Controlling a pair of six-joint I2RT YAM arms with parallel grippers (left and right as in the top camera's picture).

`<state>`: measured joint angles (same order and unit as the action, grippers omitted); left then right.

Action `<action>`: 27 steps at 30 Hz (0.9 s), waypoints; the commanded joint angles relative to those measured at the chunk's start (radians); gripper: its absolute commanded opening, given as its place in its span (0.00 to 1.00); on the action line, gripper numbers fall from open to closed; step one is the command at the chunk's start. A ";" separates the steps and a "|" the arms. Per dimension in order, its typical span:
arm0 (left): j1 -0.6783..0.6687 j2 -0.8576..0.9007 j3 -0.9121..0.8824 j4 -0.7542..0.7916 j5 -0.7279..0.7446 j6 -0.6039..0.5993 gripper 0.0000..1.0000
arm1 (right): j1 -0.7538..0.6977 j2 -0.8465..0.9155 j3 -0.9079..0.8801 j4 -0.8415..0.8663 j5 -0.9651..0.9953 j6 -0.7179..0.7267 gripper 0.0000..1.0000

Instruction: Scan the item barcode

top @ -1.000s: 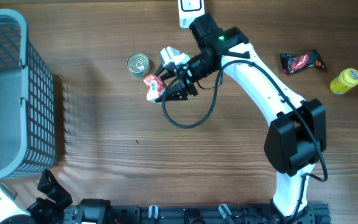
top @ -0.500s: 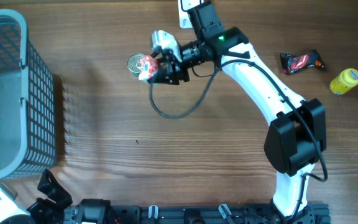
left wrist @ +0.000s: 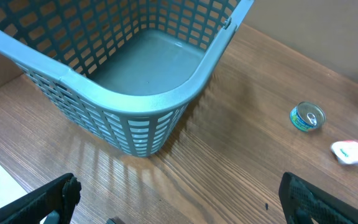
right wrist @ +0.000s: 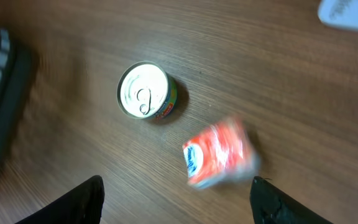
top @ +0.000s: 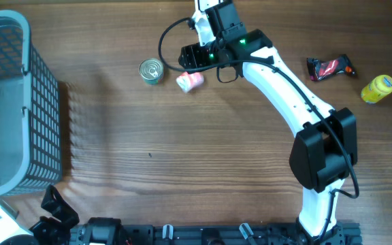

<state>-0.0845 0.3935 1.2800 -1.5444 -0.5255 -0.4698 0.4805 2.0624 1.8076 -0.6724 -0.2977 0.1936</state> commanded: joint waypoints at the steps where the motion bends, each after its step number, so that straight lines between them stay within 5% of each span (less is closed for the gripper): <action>1: 0.004 -0.002 0.008 0.003 0.005 -0.011 1.00 | -0.005 -0.005 0.014 0.002 0.035 0.148 0.75; 6: 0.004 -0.002 0.008 0.003 0.005 -0.011 1.00 | -0.005 0.010 0.014 -0.037 0.035 -0.040 1.00; 9: 0.004 -0.002 0.008 0.003 0.005 -0.011 1.00 | -0.023 0.013 0.014 -0.182 0.016 0.249 1.00; 14: 0.004 -0.002 0.008 0.003 0.005 -0.018 1.00 | -0.016 0.013 0.010 -0.177 -0.073 0.327 1.00; 16: 0.004 -0.002 0.008 0.002 0.006 -0.018 1.00 | -0.015 0.013 0.008 -0.136 -0.076 0.489 1.00; 19: 0.004 -0.002 0.008 0.002 0.005 -0.035 1.00 | -0.013 0.016 -0.006 -0.224 -0.027 1.066 0.95; 22: 0.004 -0.002 0.008 0.002 0.013 -0.040 1.00 | 0.006 0.045 -0.016 -0.078 -0.032 1.259 0.89; 24: 0.004 -0.002 0.008 0.002 0.013 -0.040 1.00 | 0.020 0.082 -0.016 0.076 -0.060 1.370 0.99; 27: 0.004 -0.002 0.008 0.002 0.013 -0.041 1.00 | 0.027 0.158 -0.011 0.223 -0.079 1.524 1.00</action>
<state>-0.0845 0.3935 1.2800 -1.5448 -0.5220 -0.4927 0.4942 2.1292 1.7939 -0.4992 -0.3504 1.4433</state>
